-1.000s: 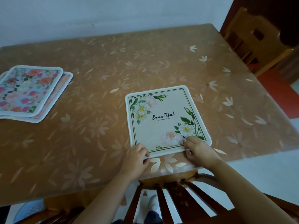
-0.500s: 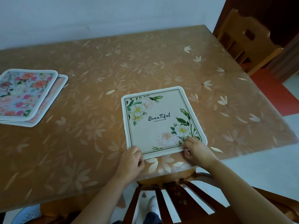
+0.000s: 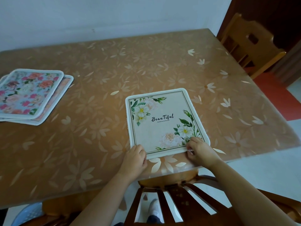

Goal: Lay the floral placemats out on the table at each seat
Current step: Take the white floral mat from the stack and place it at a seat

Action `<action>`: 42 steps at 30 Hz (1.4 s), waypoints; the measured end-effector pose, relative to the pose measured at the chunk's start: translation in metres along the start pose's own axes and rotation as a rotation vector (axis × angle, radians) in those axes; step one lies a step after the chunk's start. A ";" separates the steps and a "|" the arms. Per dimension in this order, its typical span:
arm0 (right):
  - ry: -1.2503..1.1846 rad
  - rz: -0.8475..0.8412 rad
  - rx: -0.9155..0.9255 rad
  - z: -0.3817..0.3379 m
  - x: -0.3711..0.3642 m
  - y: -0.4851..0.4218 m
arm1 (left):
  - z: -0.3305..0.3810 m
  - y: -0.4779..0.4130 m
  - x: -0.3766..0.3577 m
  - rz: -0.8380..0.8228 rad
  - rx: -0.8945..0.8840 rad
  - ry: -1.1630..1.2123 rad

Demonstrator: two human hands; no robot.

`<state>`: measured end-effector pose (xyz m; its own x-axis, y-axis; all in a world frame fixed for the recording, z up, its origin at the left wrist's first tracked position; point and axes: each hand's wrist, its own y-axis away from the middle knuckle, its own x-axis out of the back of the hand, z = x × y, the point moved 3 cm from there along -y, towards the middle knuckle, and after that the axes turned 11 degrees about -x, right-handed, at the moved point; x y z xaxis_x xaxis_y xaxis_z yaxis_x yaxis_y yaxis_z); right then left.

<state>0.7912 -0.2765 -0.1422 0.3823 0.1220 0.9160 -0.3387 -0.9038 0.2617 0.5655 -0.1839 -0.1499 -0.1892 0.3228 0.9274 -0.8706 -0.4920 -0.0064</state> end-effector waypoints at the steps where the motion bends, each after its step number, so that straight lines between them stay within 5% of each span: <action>1: 0.001 0.001 -0.004 -0.001 0.000 0.000 | 0.000 0.000 0.000 0.003 0.005 0.005; 33: -0.018 0.017 0.022 0.006 -0.001 0.009 | 0.004 0.016 -0.004 0.162 -0.003 0.061; 42: -0.028 0.013 -0.076 0.030 0.004 0.006 | -0.006 0.025 -0.011 0.191 0.112 0.099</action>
<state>0.8162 -0.2931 -0.1460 0.4007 0.0981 0.9109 -0.4077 -0.8713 0.2732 0.5429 -0.1947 -0.1631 -0.3939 0.2900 0.8722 -0.7600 -0.6364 -0.1316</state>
